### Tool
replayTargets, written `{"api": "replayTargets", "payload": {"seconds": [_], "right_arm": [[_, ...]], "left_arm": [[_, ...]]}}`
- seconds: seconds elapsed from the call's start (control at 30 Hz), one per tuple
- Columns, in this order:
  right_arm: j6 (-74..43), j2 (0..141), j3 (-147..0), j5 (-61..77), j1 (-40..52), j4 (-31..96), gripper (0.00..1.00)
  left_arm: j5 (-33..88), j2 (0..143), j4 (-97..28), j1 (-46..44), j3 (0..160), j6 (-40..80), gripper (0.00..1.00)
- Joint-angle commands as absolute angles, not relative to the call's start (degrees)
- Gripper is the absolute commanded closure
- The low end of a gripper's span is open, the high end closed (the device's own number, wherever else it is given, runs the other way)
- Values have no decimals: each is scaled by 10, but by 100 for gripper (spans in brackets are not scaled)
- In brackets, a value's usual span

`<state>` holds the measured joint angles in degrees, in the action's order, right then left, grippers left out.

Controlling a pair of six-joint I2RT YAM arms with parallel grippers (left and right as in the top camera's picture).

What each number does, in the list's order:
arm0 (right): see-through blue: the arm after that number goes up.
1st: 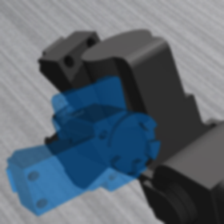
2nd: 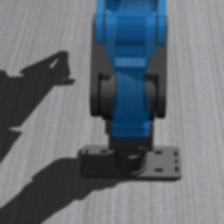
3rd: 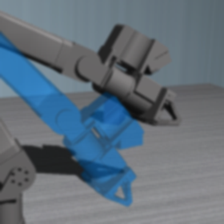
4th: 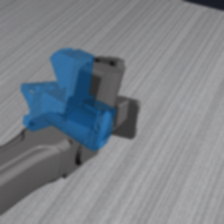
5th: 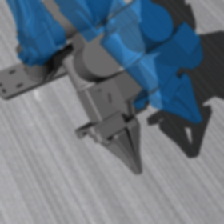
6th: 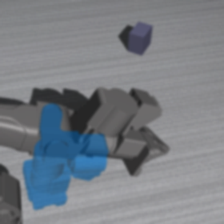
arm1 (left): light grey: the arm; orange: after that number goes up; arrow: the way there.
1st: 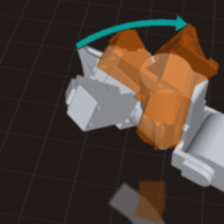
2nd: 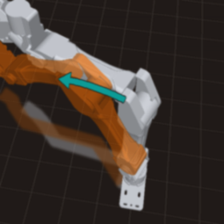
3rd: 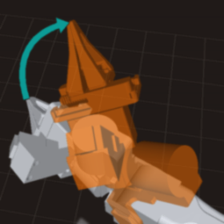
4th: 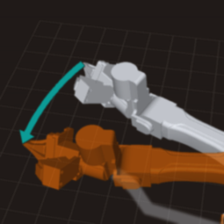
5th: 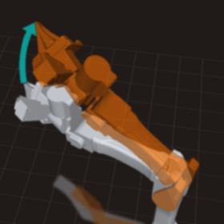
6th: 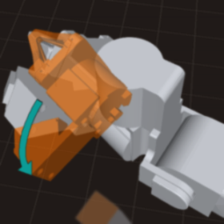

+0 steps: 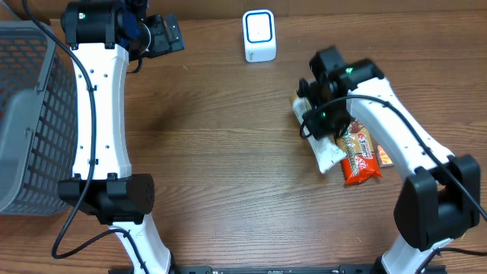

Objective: Scan the item barcode
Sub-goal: 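Carry the white tube right and release it beside the spaghetti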

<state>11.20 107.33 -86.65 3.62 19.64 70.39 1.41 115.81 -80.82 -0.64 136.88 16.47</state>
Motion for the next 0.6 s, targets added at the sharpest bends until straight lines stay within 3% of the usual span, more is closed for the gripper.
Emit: {"api": "replayTargets", "payload": {"seconds": [0.0, 0.03, 0.1, 0.13, 0.17, 0.23, 0.57], "right_arm": [[105, 1056, -836, 2, 166, 677, 85], [105, 1056, -828, 0, 159, 672, 80], [105, 1056, -821, 1, 144, 671, 42], [100, 1056, -821, 1, 139, 672, 16], [87, 1055, -823, 1, 134, 672, 7], [74, 1054, -835, 6, 131, 681, 0], [70, 973, -1094, 138, 156, 787, 0]], "left_arm": [[11, 1159, -808, -8, 1370, 158, 0], [11, 1159, -808, -8, 1370, 158, 0], [11, 1159, -808, -8, 1370, 158, 0], [10, 1159, -808, -8, 1370, 158, 0], [11, 1159, -808, -8, 1370, 158, 0], [11, 1159, -808, -8, 1370, 158, 0], [11, 1159, -808, -8, 1370, 158, 0]]}}
